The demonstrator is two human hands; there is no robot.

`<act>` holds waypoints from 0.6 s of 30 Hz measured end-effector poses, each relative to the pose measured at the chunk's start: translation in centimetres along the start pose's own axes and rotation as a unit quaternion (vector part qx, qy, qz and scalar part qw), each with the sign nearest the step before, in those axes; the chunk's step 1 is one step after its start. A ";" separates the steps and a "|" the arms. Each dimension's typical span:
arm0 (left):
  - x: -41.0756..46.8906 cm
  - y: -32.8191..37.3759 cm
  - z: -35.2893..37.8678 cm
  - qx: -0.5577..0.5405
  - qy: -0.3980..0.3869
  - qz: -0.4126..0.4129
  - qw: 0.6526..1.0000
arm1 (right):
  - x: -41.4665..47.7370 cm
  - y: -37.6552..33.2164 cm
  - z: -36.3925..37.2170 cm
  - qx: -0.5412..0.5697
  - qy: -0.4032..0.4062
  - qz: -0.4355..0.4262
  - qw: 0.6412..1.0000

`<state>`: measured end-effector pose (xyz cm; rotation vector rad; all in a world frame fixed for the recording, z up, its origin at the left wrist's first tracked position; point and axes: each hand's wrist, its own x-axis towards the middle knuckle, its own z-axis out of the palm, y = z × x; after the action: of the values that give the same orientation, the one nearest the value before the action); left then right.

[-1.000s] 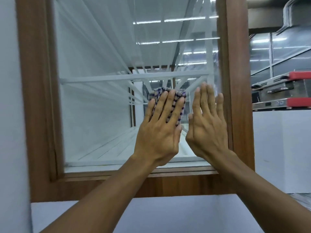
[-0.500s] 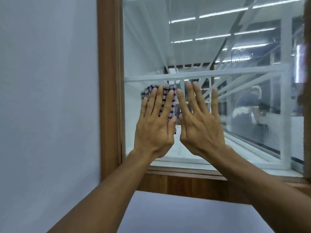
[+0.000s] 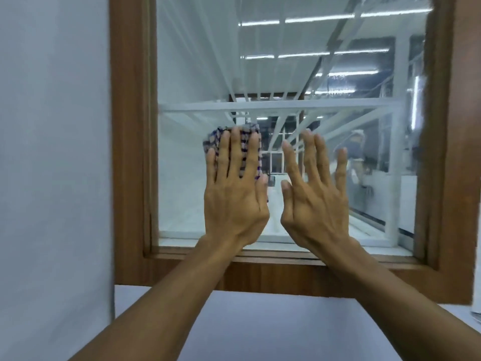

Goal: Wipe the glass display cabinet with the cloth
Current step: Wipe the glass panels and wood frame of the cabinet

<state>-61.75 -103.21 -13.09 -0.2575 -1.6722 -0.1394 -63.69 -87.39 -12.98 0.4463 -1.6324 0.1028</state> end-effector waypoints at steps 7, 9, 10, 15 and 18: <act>0.7 7.4 2.5 0.002 -0.024 0.120 0.992 | -0.9 8.3 -2.7 -0.051 0.010 0.036 0.998; 1.9 10.2 3.1 -0.016 -0.028 0.068 0.997 | -1.6 10.6 -3.7 -0.076 0.009 0.059 0.995; 2.0 11.1 3.2 -0.014 -0.036 0.082 0.996 | -1.7 10.9 -4.0 -0.082 0.012 0.059 0.995; 2.0 13.1 4.8 0.012 -0.065 0.247 0.967 | -4.6 13.6 -5.5 -0.072 0.022 0.085 0.994; 3.4 15.9 5.3 0.008 -0.051 0.183 0.982 | -6.8 14.8 -5.6 -0.015 0.050 0.083 0.995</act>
<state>-63.24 -86.31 -11.28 -0.5637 -1.6972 0.1654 -63.21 -70.39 -16.00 0.2765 -1.5679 0.2216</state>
